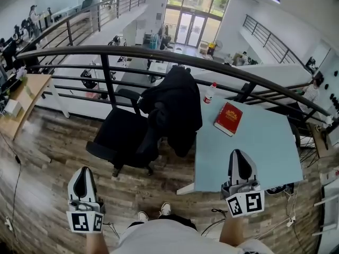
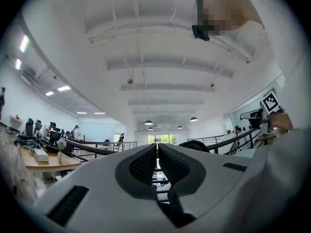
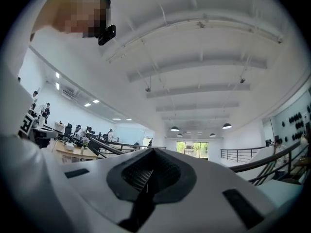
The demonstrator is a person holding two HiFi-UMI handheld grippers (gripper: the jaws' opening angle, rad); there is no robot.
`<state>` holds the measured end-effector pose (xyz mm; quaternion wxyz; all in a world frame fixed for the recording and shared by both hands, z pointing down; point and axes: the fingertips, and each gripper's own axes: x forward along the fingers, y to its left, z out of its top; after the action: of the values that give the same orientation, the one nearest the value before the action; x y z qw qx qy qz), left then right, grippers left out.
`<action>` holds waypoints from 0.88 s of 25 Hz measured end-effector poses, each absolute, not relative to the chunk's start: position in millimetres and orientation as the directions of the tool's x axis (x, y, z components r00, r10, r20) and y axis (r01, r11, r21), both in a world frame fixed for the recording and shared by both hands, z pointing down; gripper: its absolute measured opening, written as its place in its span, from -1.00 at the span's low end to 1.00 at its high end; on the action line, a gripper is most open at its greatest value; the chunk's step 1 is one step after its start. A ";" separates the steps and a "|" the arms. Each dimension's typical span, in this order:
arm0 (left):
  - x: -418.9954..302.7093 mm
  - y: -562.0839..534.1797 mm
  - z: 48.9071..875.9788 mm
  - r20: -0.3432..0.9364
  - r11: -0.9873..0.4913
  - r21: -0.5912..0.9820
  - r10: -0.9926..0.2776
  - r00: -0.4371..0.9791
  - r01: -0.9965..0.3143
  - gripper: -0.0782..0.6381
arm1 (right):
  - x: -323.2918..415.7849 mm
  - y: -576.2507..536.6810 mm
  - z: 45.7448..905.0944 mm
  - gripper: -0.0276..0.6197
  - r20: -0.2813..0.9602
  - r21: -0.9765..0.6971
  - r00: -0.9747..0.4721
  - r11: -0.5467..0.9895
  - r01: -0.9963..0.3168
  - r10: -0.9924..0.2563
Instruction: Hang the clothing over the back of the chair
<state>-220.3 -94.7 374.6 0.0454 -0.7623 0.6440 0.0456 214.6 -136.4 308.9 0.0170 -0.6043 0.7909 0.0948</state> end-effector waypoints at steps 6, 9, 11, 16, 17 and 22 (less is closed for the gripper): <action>-205.8 -100.7 370.1 -0.134 -0.149 -0.014 -0.980 0.150 -0.989 -0.70 | 215.7 -152.2 310.3 -0.86 -0.137 0.124 -0.308 0.292 -0.948 -0.942; -197.8 -101.8 368.4 -0.138 -0.143 -0.016 -0.980 0.144 -0.990 -0.70 | 213.9 -159.5 313.1 -0.86 -0.139 0.106 -0.333 0.320 -0.941 -0.933; -192.4 -103.1 367.9 -0.138 -0.142 -0.020 -0.980 0.144 -0.990 -0.70 | 213.4 -163.9 313.8 -0.86 -0.142 0.100 -0.346 0.335 -0.937 -0.927; -182.7 -103.3 364.0 -0.137 -0.130 -0.031 -0.982 0.133 -0.991 -0.70 | 217.1 -170.1 316.2 -0.86 -0.141 0.088 -0.369 0.359 -0.929 -0.919; -180.7 -103.5 363.0 -0.140 -0.130 -0.032 -0.981 0.133 -0.991 -0.70 | 218.2 -170.4 317.1 -0.86 -0.141 0.085 -0.372 0.363 -0.928 -0.918; -174.0 -107.7 362.7 -0.149 -0.135 -0.035 -0.979 0.138 -0.990 -0.70 | 219.9 -172.5 323.1 -0.86 -0.137 0.073 -0.381 0.375 -0.924 -0.914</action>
<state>-174.0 -107.7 362.7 0.0621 -0.7518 0.6549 0.0448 219.9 -172.5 323.1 0.0369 -0.5550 0.8282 0.0687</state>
